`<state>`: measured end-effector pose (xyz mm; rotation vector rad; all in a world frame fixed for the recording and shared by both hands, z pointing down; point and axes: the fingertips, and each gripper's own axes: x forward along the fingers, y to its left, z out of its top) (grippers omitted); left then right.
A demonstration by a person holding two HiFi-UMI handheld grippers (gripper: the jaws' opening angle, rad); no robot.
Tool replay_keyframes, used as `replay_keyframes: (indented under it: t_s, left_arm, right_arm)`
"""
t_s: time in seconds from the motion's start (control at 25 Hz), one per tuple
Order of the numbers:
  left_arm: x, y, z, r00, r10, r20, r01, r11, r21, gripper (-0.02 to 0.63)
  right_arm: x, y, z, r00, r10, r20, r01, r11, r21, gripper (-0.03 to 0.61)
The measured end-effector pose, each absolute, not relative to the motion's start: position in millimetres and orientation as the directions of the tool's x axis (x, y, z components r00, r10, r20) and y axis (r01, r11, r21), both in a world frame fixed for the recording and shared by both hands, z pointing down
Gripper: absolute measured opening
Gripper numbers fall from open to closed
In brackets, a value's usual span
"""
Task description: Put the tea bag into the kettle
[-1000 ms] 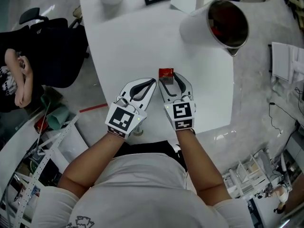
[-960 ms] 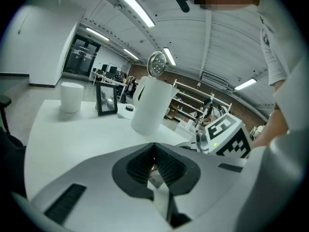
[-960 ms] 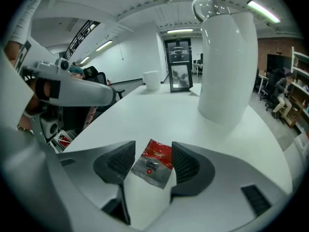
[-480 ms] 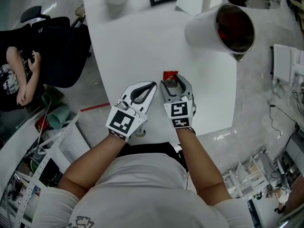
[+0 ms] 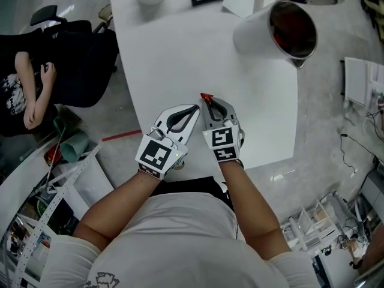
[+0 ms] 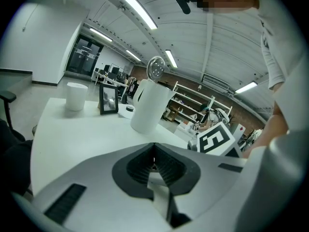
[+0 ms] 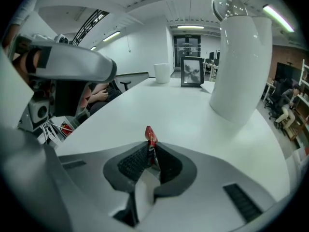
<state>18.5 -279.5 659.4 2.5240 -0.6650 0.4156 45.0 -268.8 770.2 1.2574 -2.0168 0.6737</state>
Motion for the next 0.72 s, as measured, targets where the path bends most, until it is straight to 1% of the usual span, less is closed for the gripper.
replay_keyframes:
  t_s: [0.28, 0.52, 0.72]
  left_arm:
    - [23.9, -258.3, 634.3, 0.836, -0.394, 0.383, -0.528, -0.768, 0.362, 0.011]
    - [26.6, -238.2, 594.7, 0.827, -0.445, 0.343, -0.55, -0.764, 0.338, 0.011]
    - [27.4, -226.1, 558.2, 0.809, -0.505, 0.302, -0.583, -0.753, 0.304, 0.011]
  right_arm:
    - [47.2, -243.8, 727.6, -0.345, -0.619, 0.705, -0.909, 0.409, -0.085, 0.046]
    - [53.6, -225.2, 660.3, -0.368, -0.698, 0.614, -0.911, 0.404, -0.087, 0.046]
    - [58.1, -209.1, 595.8, -0.397, -0.755, 0.522, -0.889, 0.459, -0.011, 0.046]
